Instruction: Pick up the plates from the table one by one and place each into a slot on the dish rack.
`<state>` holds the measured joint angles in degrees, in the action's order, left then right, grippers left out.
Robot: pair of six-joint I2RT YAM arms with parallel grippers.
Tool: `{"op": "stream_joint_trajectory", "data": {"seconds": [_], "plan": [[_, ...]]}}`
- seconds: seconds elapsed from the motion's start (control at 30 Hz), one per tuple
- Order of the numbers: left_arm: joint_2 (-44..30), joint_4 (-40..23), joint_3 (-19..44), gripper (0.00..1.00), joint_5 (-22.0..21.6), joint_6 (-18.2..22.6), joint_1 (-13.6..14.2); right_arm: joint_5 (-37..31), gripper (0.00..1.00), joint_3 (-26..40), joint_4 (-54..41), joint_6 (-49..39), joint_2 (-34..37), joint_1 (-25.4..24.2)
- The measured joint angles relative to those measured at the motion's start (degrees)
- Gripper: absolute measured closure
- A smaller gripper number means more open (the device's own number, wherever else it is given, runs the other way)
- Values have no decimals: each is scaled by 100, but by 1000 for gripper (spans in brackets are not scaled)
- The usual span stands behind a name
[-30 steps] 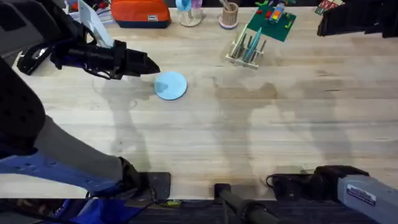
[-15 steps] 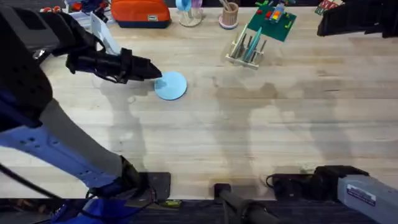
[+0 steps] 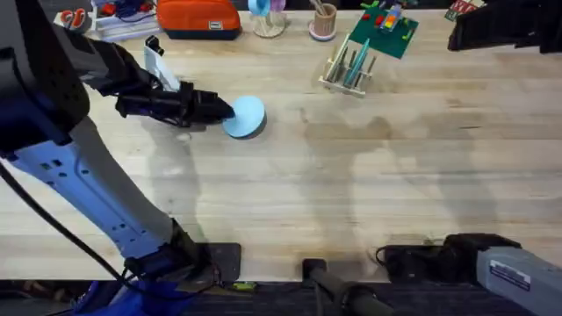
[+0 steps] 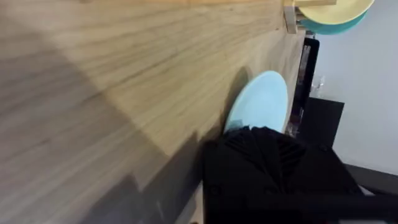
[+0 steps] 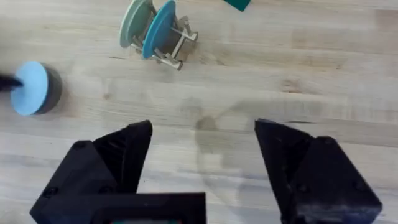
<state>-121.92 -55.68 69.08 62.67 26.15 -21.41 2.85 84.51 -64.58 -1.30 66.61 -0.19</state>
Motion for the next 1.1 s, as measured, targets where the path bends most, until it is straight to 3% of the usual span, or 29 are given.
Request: {"op": "stream_joint_trajectory", "data": {"seconds": [0.47, 1.1], "plan": [[-7, 0, 3, 960, 18, 3, 0, 242, 7, 0, -32, 1, 0, 0], [-5, -2, 23, 960, -48, -66, 11, 2254, 7, 4, 24, 116, 354, 2]]}}
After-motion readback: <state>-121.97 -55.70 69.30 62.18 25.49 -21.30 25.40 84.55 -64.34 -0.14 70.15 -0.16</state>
